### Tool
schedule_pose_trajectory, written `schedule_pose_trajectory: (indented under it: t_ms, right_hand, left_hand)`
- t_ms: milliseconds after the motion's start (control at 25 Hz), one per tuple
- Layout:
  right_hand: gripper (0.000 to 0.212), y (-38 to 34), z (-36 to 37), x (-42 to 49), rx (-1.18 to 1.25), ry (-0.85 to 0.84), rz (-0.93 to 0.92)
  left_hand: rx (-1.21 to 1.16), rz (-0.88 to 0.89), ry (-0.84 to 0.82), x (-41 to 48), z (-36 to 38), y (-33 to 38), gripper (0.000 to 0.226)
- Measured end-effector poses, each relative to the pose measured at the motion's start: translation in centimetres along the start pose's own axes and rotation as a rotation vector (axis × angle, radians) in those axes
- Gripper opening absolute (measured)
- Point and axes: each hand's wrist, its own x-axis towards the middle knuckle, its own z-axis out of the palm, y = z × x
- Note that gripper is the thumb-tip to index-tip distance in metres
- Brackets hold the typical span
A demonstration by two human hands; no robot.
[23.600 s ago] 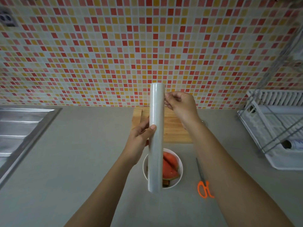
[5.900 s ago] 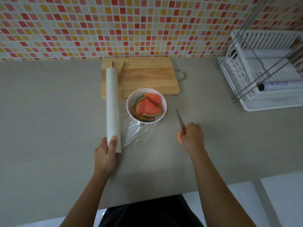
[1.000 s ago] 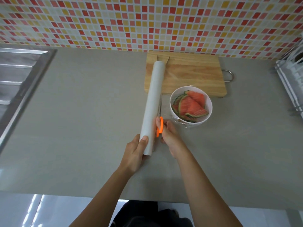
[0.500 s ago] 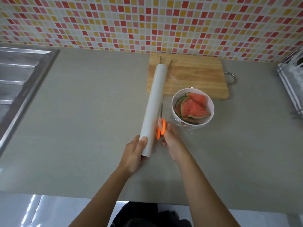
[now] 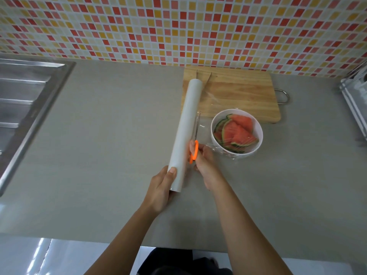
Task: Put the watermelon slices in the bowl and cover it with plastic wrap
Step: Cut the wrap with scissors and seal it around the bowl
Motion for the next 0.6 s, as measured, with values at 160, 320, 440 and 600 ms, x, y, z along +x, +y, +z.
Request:
schedule_pose_trajectory:
  t_ms: [160,320,440,600]
  right_hand:
    - [0.039,0.8,0.4,-0.7,0.017,-0.004,-0.008]
    - [0.043,-0.4,0.4,0.6,-0.001,0.016,0.054]
    - [0.04,-0.9,0.3,2.1,-0.05,0.071,0.114]
    - [0.042,-0.7,0.5,2.9,0.003,0.064,-0.002]
  left_hand:
    - [-0.036,0.007,-0.013,-0.4,-0.2,-0.1,0.027]
    - [-0.01,-0.002,0.0,-0.6,-0.5,-0.2,0.031]
    - [0.008,-0.013,-0.001,-0.5,-0.8,0.0,0.031]
    - [-0.022,-0.042,-0.005,-0.9,-1.7,-0.2,0.031]
